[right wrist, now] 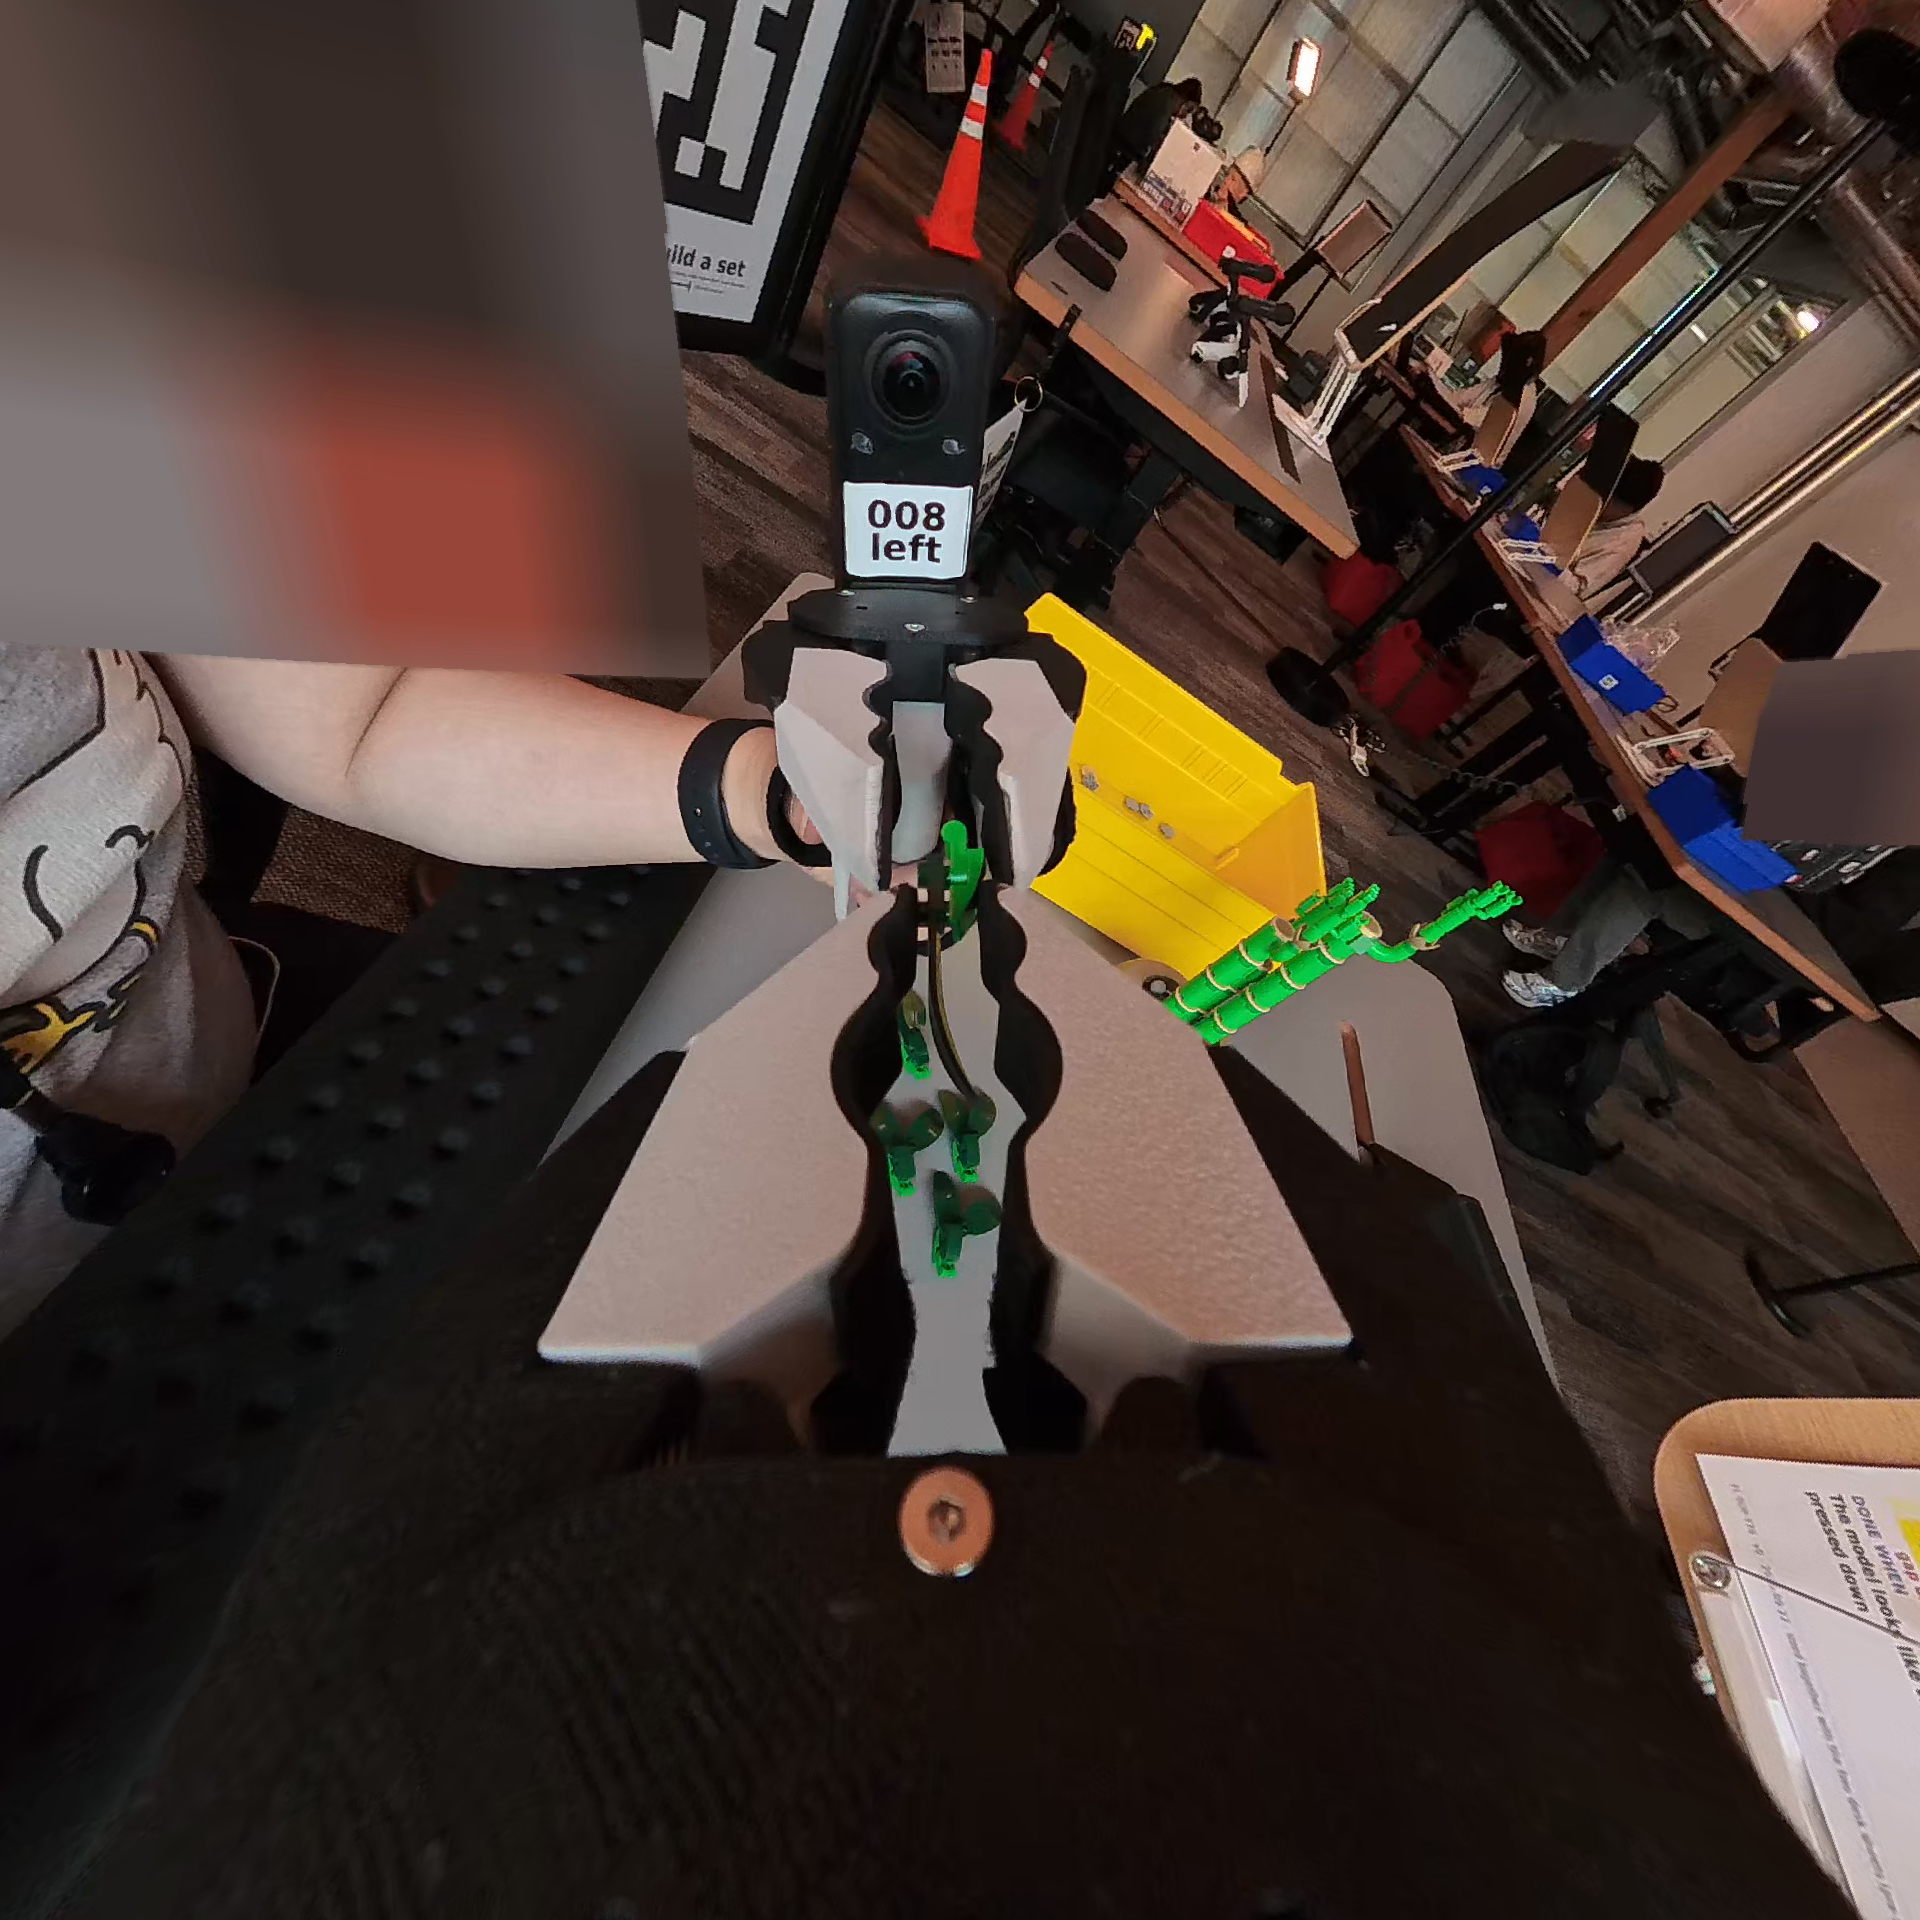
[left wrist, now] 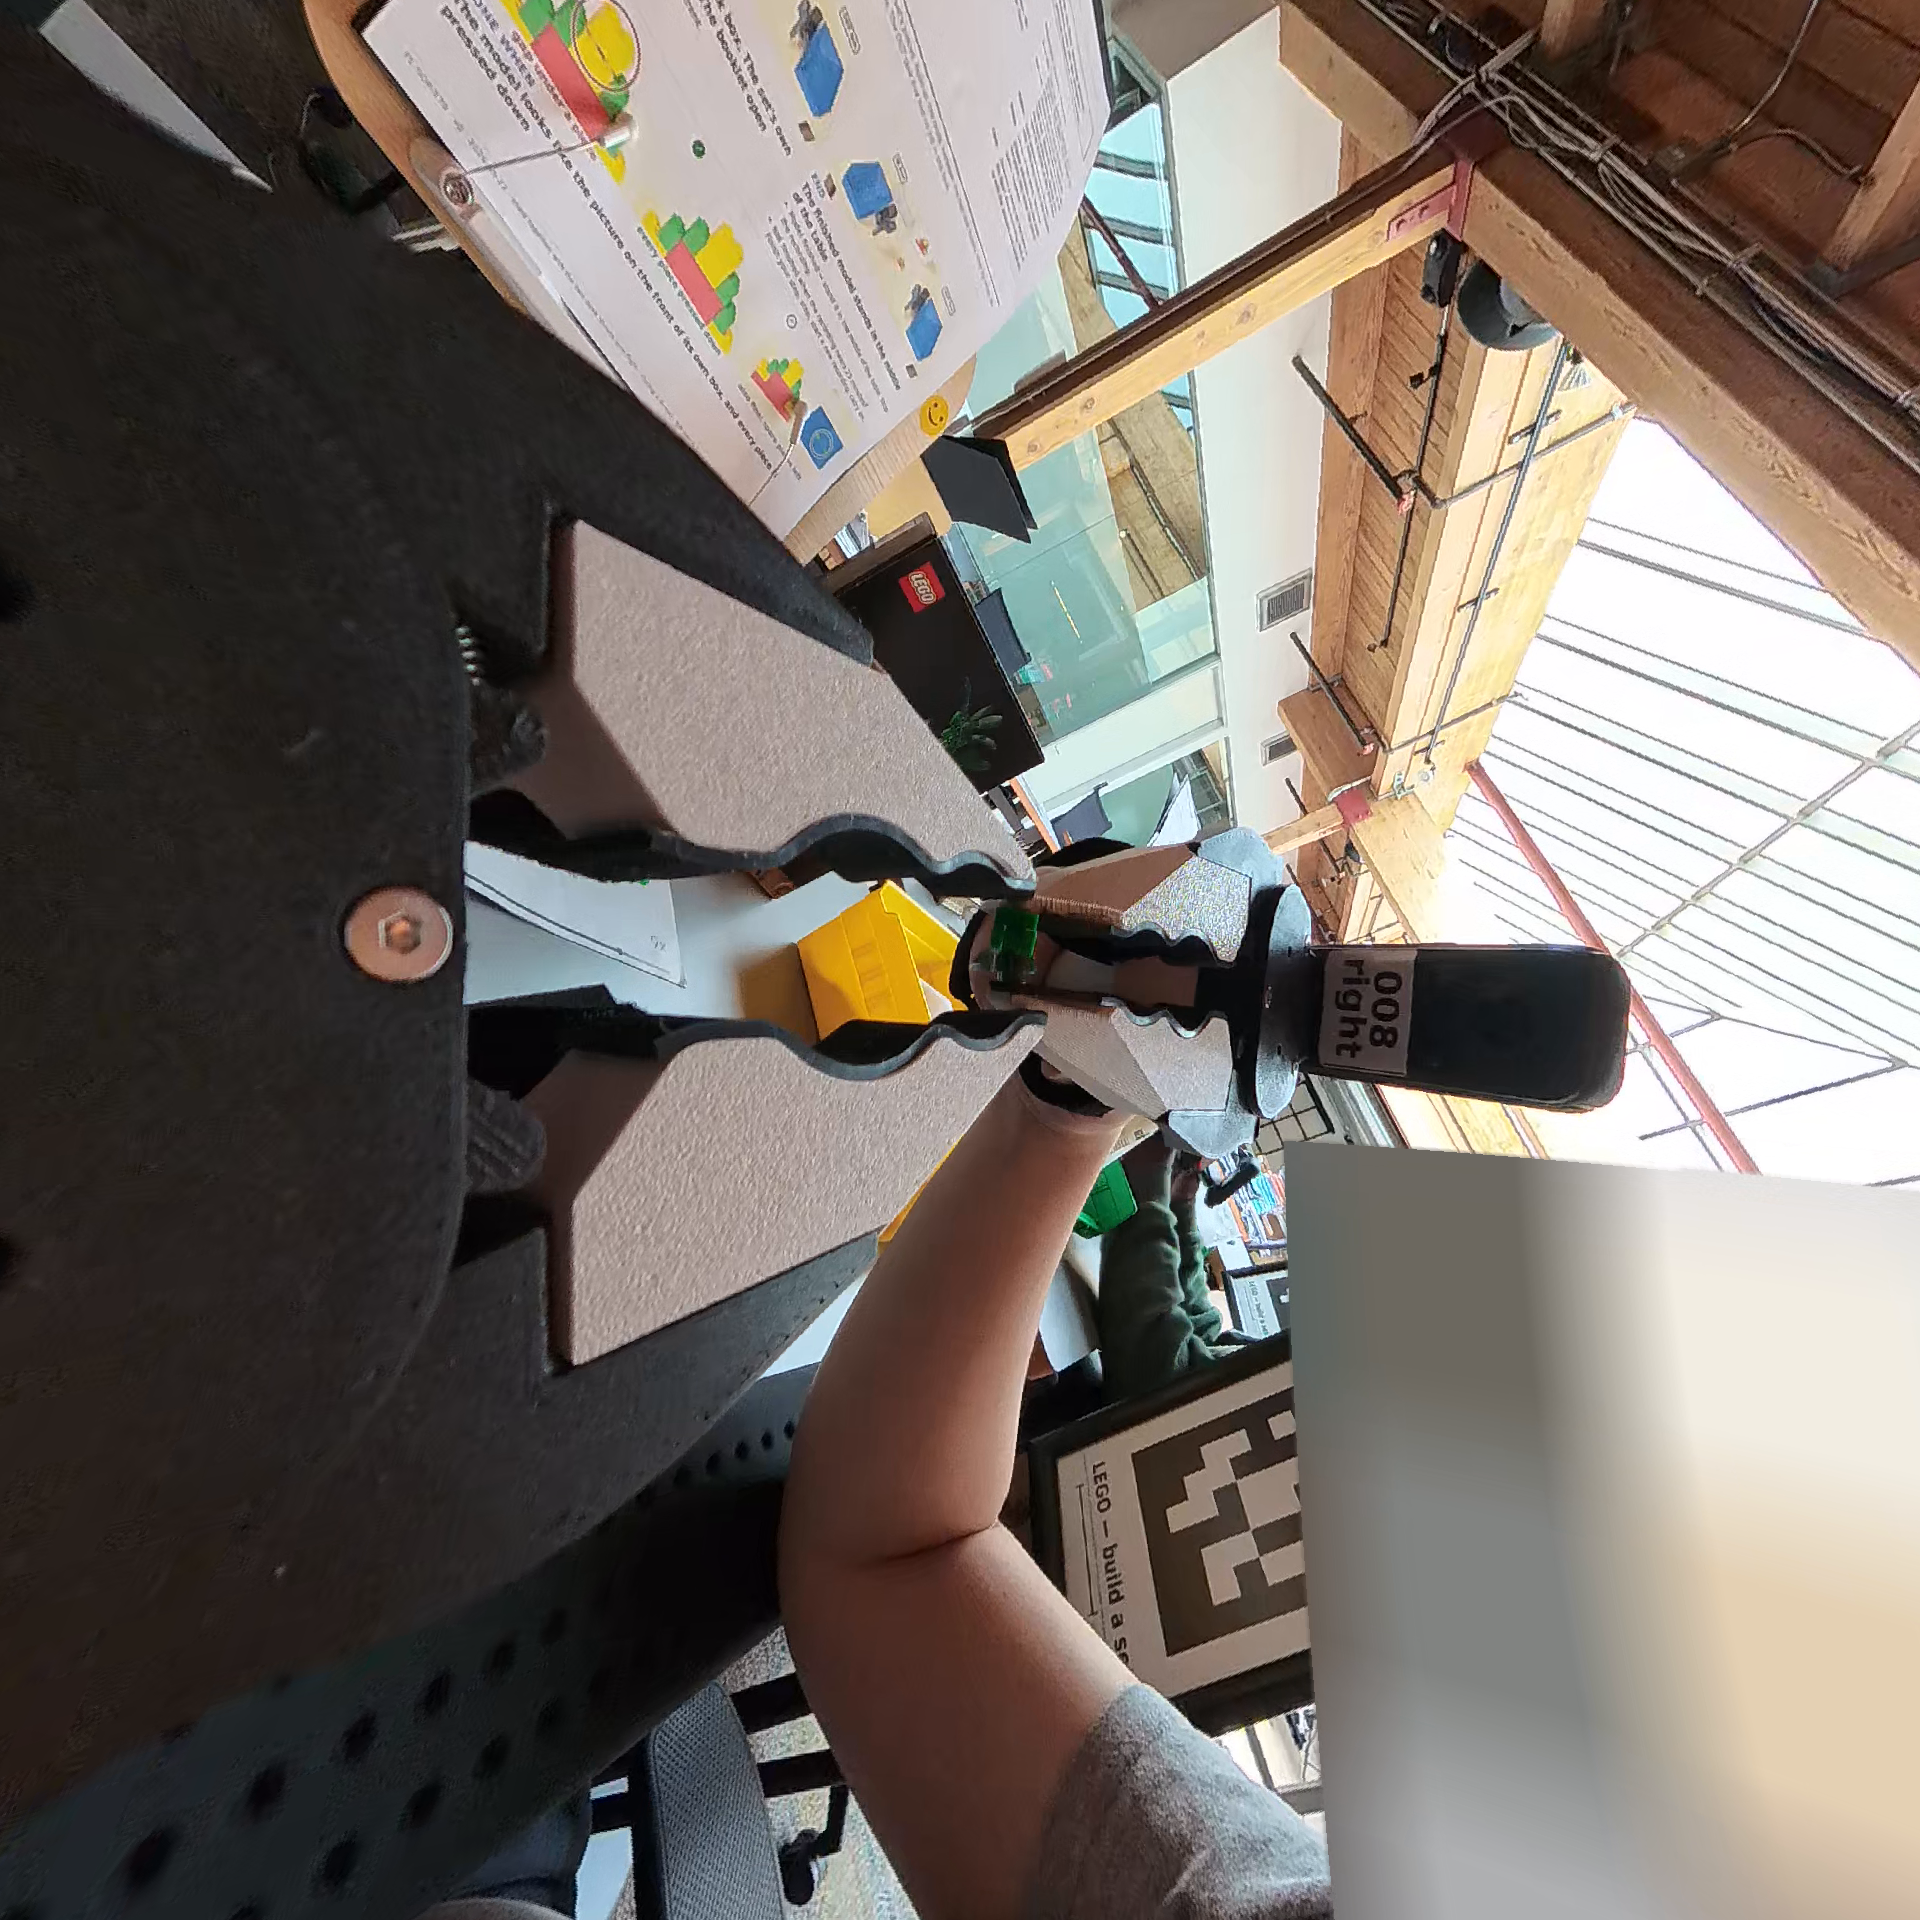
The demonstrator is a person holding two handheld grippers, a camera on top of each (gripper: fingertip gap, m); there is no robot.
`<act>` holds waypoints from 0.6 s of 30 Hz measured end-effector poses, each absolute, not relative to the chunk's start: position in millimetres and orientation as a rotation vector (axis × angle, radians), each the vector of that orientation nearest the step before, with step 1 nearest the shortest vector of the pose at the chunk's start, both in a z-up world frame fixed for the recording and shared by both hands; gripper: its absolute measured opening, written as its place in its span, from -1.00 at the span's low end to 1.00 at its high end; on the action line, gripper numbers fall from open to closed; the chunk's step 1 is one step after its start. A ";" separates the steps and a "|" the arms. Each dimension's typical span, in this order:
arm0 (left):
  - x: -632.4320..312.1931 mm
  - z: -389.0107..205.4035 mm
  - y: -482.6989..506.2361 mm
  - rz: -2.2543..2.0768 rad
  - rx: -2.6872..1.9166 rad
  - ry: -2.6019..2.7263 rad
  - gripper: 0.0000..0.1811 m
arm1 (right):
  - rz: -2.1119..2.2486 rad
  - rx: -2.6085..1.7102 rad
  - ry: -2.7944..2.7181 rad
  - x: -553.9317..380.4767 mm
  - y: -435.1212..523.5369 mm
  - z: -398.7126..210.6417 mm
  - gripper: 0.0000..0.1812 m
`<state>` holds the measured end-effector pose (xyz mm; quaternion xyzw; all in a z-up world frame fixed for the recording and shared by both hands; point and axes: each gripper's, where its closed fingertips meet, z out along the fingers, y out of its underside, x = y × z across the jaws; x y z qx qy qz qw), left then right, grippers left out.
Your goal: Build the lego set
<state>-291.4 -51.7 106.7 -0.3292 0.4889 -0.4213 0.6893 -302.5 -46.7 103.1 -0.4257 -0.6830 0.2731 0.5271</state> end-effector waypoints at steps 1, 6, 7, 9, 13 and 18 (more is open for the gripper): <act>-291.3 106.3 -51.7 -0.941 -0.737 1.097 -0.79 | 0.655 -1.019 -1.634 -302.3 -46.8 102.7 -0.89; -291.6 105.5 -54.0 -0.951 -0.729 1.113 -0.85 | 0.694 -1.014 -1.651 -301.1 -51.1 100.9 -0.90; -291.9 105.7 -54.7 -0.958 -0.727 1.115 -0.86 | 0.703 -1.012 -1.651 -301.3 -51.9 101.2 -0.90; -292.7 106.6 -54.6 -0.956 -0.721 1.109 -0.86 | 0.714 -1.013 -1.643 -302.0 -51.6 102.1 -0.90; -293.4 108.0 -53.8 -0.933 -0.713 1.097 -0.86 | 0.739 -1.020 -1.632 -302.5 -50.5 103.2 -0.90; -294.6 110.1 -53.8 -0.890 -0.707 1.088 -0.87 | 0.767 -1.027 -1.610 -303.8 -50.1 105.6 -0.90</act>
